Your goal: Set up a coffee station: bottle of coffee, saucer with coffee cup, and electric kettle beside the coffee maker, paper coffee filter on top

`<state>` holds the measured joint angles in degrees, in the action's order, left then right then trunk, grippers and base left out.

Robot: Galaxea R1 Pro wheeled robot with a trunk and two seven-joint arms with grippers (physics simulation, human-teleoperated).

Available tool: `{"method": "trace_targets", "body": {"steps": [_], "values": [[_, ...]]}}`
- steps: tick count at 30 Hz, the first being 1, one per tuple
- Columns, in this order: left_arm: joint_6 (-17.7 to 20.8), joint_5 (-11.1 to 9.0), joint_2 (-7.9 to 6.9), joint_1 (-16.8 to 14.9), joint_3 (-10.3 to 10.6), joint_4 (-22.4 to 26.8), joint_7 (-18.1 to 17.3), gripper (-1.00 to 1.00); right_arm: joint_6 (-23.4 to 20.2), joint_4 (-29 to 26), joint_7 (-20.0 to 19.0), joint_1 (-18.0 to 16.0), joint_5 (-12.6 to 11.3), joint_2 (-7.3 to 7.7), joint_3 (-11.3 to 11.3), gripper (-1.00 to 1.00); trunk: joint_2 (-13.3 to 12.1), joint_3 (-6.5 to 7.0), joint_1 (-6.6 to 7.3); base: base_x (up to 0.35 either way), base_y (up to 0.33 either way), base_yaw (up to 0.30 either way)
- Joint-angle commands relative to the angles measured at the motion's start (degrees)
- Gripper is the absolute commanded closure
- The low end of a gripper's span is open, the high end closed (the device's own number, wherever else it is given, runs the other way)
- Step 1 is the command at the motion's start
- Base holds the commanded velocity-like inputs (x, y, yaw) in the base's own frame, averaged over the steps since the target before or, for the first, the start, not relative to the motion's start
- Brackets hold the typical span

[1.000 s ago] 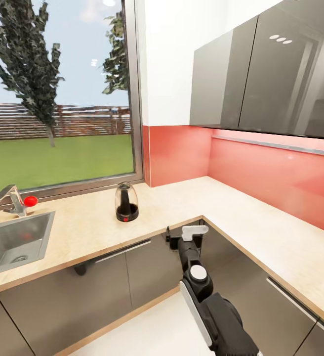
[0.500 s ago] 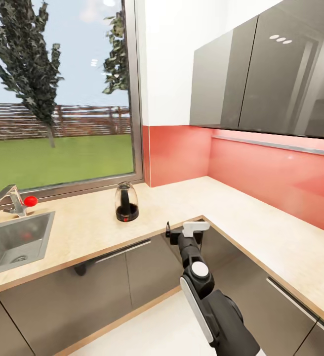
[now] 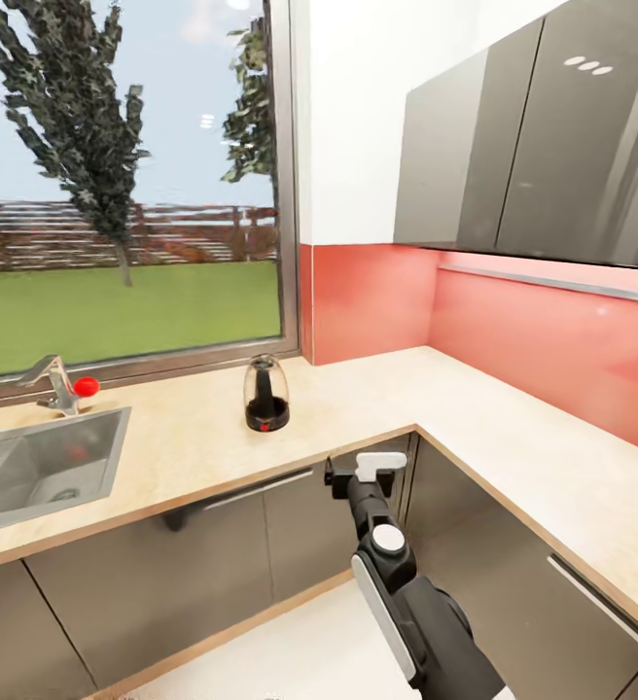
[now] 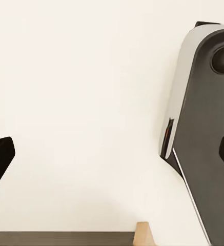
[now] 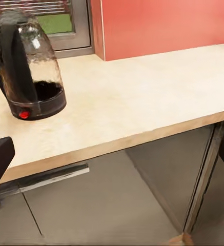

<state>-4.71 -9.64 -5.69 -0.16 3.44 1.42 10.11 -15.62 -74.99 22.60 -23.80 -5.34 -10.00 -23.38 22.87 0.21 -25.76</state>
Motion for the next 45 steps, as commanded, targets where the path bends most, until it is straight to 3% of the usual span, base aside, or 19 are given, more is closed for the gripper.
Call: {"method": "trace_targets", "body": {"steps": [1,11,32,45], "values": [[-0.15,-0.55,0.02,-0.01,0.37,-0.03,0.09,-1.00,-0.13,0.05,0.43,-0.02,-0.55,0.00,-0.08,-1.00,0.05,-0.08,-0.02,0.000,0.000,0.219],[0.10,-0.73,0.06,-0.01,0.18,-0.02,-0.01,-1.00,-0.11,0.46,0.43,-0.02,-0.55,0.00,-0.08,-1.00,0.05,-0.64,-0.02,0.028,0.004,0.220],[0.14,-0.73,0.16,-0.01,0.16,-0.10,0.00,-1.00,-0.11,0.37,0.43,-0.02,-0.55,0.00,-0.08,-1.00,0.05,-2.00,-0.02,0.268,0.174,0.201],[0.46,-0.65,0.16,-0.01,0.29,-0.10,0.26,-1.00,-0.10,0.28,0.43,-0.02,-0.32,0.00,0.06,-1.00,0.05,-2.68,-0.02,0.051,0.019,0.123]]}}
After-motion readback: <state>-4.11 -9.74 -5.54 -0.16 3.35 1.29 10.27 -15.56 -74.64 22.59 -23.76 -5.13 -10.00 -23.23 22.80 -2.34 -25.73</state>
